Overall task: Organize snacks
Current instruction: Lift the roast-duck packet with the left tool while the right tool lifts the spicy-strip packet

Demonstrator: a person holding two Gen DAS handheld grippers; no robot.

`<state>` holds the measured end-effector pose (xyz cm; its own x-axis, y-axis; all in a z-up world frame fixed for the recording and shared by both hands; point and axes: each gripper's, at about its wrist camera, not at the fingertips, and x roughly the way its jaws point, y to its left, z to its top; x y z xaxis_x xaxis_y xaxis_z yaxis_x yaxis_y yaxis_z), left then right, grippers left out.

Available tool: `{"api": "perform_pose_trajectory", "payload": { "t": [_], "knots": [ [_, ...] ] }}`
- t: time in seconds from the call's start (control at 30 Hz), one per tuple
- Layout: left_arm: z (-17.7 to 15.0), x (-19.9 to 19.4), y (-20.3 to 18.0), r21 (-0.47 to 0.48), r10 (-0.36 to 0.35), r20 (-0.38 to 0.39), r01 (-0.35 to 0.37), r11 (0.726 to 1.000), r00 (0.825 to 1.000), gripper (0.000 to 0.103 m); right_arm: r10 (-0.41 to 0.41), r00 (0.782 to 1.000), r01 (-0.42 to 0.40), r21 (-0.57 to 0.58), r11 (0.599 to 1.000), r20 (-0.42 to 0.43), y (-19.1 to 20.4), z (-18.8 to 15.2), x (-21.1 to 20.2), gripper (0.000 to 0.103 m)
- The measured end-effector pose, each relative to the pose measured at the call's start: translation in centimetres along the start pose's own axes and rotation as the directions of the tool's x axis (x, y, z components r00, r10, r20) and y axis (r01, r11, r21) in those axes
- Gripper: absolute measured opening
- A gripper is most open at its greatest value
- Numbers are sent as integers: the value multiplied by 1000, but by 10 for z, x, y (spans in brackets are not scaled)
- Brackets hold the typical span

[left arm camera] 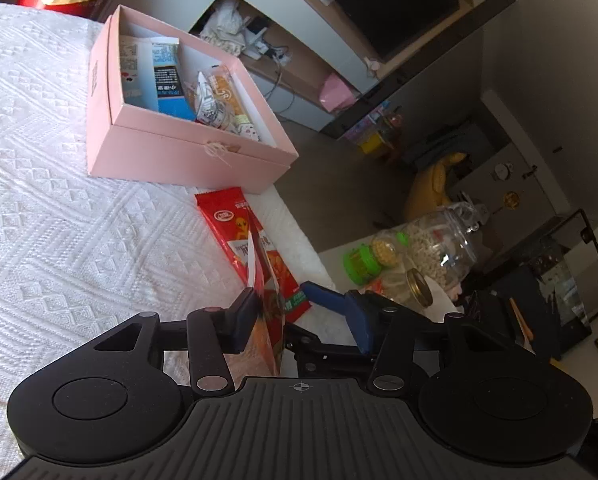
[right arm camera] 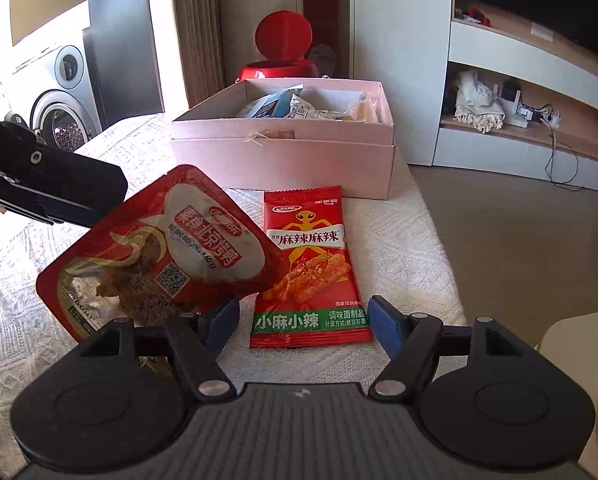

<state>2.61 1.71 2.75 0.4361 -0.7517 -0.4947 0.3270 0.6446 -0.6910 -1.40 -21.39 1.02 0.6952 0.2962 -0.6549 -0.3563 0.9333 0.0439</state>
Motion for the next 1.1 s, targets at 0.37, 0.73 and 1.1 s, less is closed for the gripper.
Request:
{"api": "perform_pose_trajectory", "payload": {
  "t": [0.37, 0.73, 1.1],
  "knots": [
    [-4, 29, 7, 36, 183, -15, -182, 983, 983, 34, 1, 1000, -1, -9, 1000, 0, 1, -1, 0, 72],
    [-21, -12, -1, 89, 276, 34, -278, 956, 961, 30, -28, 998, 33, -103, 994, 49, 11, 13, -6, 76],
    [-30, -20, 2, 73, 275, 50, -278, 958, 960, 30, -1, 999, -2, -53, 999, -51, 7, 45, 46, 52]
  ]
}}
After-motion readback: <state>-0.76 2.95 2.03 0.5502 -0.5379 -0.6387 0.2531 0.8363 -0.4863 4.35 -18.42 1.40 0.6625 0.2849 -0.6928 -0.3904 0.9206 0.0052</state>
